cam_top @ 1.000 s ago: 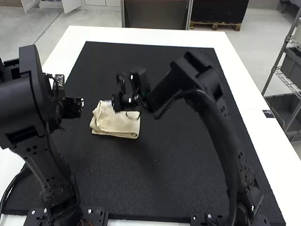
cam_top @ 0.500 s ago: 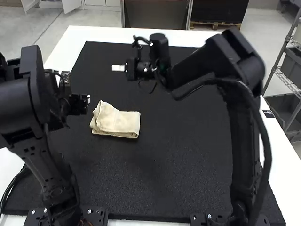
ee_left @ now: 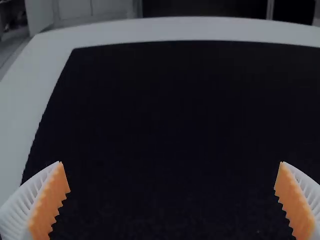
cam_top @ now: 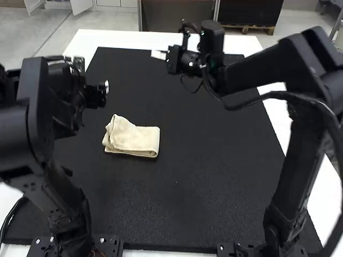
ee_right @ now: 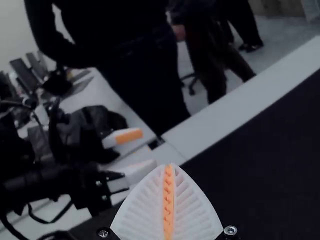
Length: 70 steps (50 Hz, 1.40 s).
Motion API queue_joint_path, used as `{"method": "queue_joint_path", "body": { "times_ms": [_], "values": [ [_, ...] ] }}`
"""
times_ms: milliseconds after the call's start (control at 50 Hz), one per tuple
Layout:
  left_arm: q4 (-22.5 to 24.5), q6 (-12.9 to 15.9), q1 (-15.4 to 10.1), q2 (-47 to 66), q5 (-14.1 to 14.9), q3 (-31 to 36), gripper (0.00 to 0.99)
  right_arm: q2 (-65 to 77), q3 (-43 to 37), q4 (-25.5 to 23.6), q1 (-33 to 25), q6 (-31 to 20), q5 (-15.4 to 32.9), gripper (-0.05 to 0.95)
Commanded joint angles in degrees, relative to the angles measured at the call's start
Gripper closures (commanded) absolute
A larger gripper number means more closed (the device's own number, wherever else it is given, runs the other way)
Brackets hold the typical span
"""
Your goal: Fold the towel.
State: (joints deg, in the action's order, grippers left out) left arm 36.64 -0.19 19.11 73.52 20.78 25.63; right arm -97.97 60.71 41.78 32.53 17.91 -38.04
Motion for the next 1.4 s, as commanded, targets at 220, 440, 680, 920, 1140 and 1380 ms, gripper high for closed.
{"method": "queue_joint_path", "body": {
  "times_ms": [220,440,680,920,1140,1380],
  "values": [
    [-2.5,-2.6,-1.8,-10.8,-1.2,3.2,0.030,12.2,-6.7,0.8,-8.5,-3.4,3.2,0.92],
    [-5.2,-3.0,-6.0,-17.3,-3.5,3.3,0.030,21.5,-11.4,0.1,-14.9,-5.8,3.9,0.92],
    [-9.0,-4.1,-9.0,-25.5,-5.8,3.1,0.030,31.4,-16.9,-1.4,-20.7,-6.2,3.0,0.92],
    [-10.7,-4.1,-10.1,-30.5,-7.1,2.1,0.030,37.6,-21.4,-3.6,-24.3,-6.2,0.7,0.92],
    [-11.0,-4.4,-11.5,-36.1,-8.9,-0.5,0.030,42.9,-26.0,-4.2,-25.9,-6.1,0.7,0.78],
    [-10.1,-4.3,-12.2,-39.8,-10.1,-4.5,0.031,47.3,-32.6,-2.9,-26.4,-6.3,1.6,0.44]
  ]
}}
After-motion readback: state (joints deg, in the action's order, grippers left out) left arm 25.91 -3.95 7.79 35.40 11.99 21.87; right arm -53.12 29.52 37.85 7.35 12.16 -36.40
